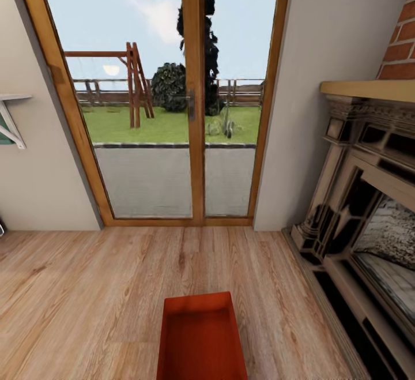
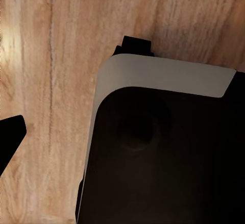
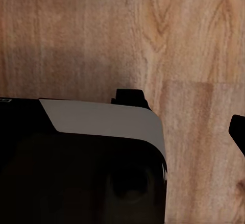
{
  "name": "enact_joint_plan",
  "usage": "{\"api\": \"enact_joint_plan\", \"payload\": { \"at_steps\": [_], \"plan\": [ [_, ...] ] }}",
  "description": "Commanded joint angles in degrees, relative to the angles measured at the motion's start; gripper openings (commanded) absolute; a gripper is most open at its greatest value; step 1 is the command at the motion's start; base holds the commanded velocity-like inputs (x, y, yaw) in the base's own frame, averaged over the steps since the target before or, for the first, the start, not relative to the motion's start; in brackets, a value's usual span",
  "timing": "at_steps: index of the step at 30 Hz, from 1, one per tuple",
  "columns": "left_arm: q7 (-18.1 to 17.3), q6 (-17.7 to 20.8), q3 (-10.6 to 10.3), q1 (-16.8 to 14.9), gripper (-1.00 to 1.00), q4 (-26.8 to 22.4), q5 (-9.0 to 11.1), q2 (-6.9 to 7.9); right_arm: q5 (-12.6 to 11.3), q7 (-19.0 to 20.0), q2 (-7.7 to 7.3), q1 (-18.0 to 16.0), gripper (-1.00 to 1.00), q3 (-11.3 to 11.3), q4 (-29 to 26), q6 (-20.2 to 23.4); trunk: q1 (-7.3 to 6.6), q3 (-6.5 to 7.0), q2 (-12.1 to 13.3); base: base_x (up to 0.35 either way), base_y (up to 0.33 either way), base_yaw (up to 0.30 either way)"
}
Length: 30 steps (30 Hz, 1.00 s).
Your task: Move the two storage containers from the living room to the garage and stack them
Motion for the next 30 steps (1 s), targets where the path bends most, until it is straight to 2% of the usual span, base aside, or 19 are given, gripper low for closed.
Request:
{"api": "enact_joint_plan", "payload": {
  "at_steps": [1, 12, 30],
  "plan": [
    [0.12, 0.21, 0.02, -0.03, 1.00, -0.04, 0.39, 0.00, -0.49, -0.09, 0.06, -0.06, 1.00, 0.48, 0.13, -0.24, 0.00, -0.05, -0.03, 0.000, 0.000, 0.000],
    [0.12, 0.21, 0.02, -0.03, 1.00, -0.04, 0.39, 0.00, -0.01, 0.12, 0.16, -0.05, 1.00, 0.54, 0.31, 0.44, 0.00, -0.12, -0.03, 0.000, 0.000, 0.000],
    [0.12, 0.21, 0.02, -0.03, 1.00, -0.04, 0.39, 0.00, -0.04, 0.48, 0.17, -0.04, 1.00, 0.55, 0.32, 0.55, 0.00, -1.07, -0.03, 0.000, 0.000, 0.008]
  ]
}}
